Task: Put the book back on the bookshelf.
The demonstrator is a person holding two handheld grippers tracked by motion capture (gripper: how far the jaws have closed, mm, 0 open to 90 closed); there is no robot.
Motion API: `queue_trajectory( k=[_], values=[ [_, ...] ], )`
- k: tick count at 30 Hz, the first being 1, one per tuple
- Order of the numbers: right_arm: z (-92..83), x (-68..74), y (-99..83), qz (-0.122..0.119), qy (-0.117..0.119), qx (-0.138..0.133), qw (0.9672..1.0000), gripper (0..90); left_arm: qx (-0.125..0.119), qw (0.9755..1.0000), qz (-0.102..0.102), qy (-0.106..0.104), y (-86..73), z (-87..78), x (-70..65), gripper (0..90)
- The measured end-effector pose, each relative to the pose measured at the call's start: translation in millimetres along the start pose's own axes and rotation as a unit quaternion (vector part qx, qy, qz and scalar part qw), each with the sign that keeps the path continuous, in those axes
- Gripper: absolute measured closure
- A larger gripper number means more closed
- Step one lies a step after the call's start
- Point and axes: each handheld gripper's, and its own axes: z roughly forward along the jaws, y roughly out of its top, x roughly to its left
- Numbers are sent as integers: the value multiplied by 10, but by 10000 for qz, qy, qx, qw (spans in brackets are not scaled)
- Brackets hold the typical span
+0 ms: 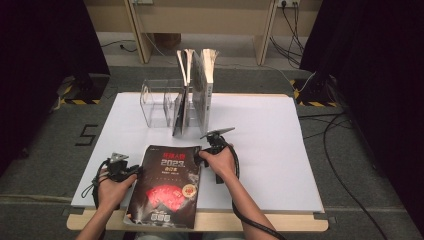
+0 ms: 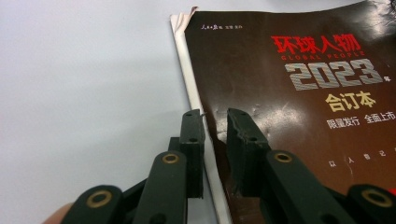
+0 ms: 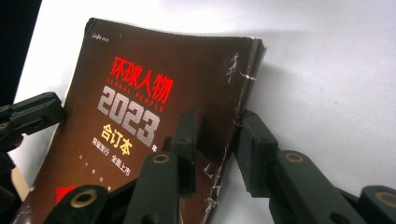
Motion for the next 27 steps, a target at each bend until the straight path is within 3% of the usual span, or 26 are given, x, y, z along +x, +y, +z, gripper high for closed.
queue_trajectory(
  k=[10,12,20,21,22,23,27],
  values=[
    [7,-10,-3,-13,-11,-12,10000,772,-12,10000,6,19,-1,0,-5,762],
    [3,-13,-12,78,37,-51,9999,811,-3,10000,16,22,-3,-3,-3,762],
    [-77,91,-33,34,195,-364,9991,876,-8,10000,48,-12,-14,-17,14,754],
    [-107,114,-39,-60,247,-552,9982,878,-21,10000,48,-34,-17,-22,23,745],
    [-107,114,-39,-60,247,-552,9982,878,-38,10000,44,-28,-19,-27,29,745],
    [-139,155,-47,-66,255,-637,9976,879,-131,9998,78,97,-16,-65,43,718],
    [-188,241,-60,-206,228,-818,9962,879,-342,9993,30,161,17,-147,66,682]
  ],
)
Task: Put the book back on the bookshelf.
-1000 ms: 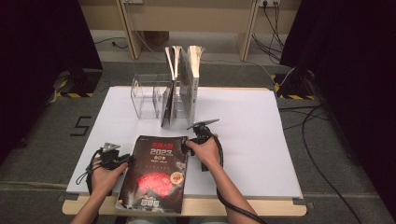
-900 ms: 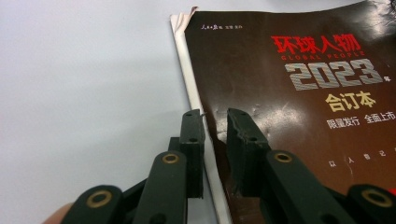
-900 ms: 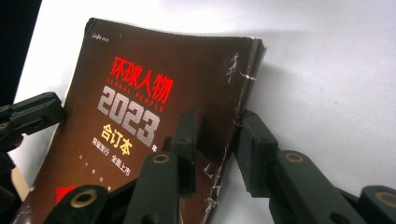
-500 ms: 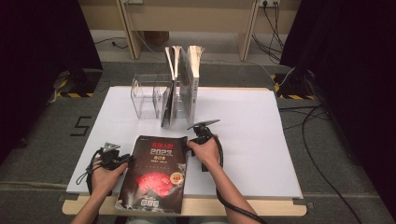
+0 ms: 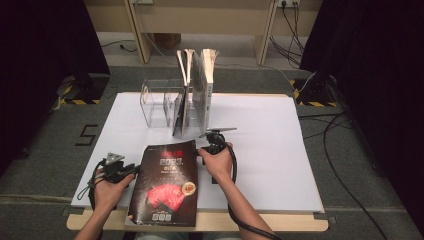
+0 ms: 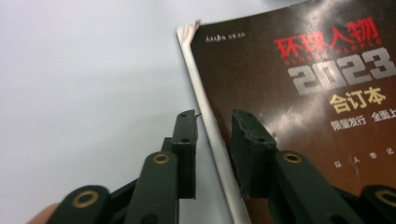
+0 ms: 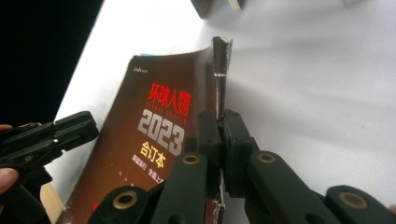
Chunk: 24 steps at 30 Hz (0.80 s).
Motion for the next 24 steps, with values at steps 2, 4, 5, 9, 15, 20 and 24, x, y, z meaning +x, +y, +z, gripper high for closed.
queue_trajectory(
  k=[2,4,5,9,15,20,24],
  values=[
    [-46,89,4,-171,-22,-168,9997,879,-197,9998,-94,19,46,-75,18,648],
    [-86,147,5,-232,-3,-301,9993,880,-293,9995,-114,20,76,-120,22,629],
    [-108,178,7,-278,1,-368,9989,879,-335,9993,-141,12,91,-141,20,618],
    [-188,285,17,-361,62,-511,9980,879,-468,9988,-144,20,132,-208,14,588],
    [-342,442,83,-493,236,-777,9955,881,-795,9965,-247,-13,216,-366,28,571],
    [-486,534,151,-582,321,-1038,9924,881,-980,9948,-275,4,288,-482,46,559],
    [-563,634,198,-695,309,-1188,9900,881,-1001,9946,-273,-16,306,-511,36,546]
  ],
)
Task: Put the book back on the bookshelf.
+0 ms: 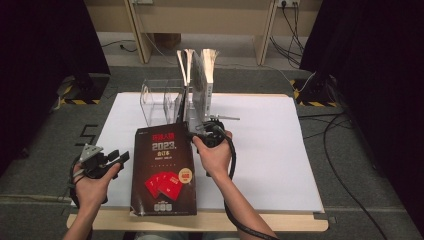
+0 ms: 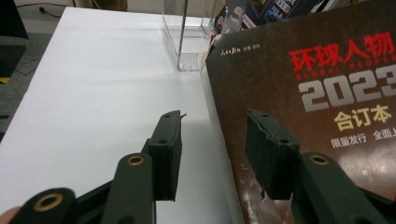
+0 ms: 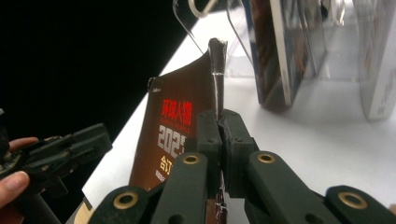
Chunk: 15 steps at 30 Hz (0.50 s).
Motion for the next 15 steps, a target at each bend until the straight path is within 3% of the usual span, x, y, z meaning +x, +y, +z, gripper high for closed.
queue_trajectory(
  k=[5,6,8,15],
  values=[
    [-40,120,91,-150,-14,-233,9996,882,-24,9999,54,-127,52,-61,-65,524],
    [-51,183,135,-142,70,-339,9993,882,-81,9998,85,-189,87,-98,-108,522],
    [-42,261,170,-346,-134,-444,9983,882,-109,9996,95,-227,105,-118,-133,518],
    [-24,353,223,-369,-152,-575,9975,881,-245,9984,187,-480,188,-228,-279,512]
  ],
)
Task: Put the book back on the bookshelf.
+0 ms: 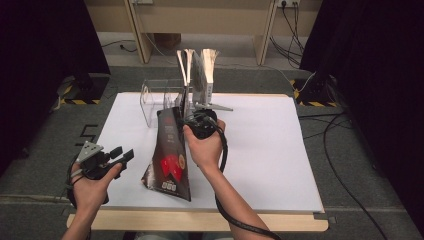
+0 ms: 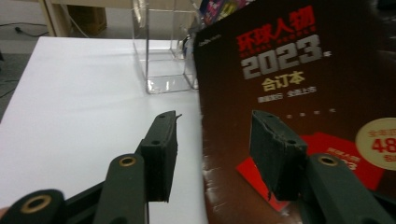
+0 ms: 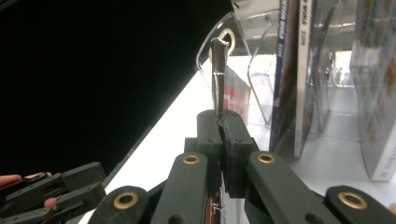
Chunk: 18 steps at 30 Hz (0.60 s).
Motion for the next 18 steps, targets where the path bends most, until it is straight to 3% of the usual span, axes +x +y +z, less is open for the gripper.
queue_trajectory(
  k=[8,18],
  values=[
    [6,115,39,-80,45,-125,9999,881,-35,9998,60,-208,30,-34,-130,511],
    [96,234,70,-181,-39,-278,9994,881,-60,9982,176,-575,92,-23,-386,492]
  ],
)
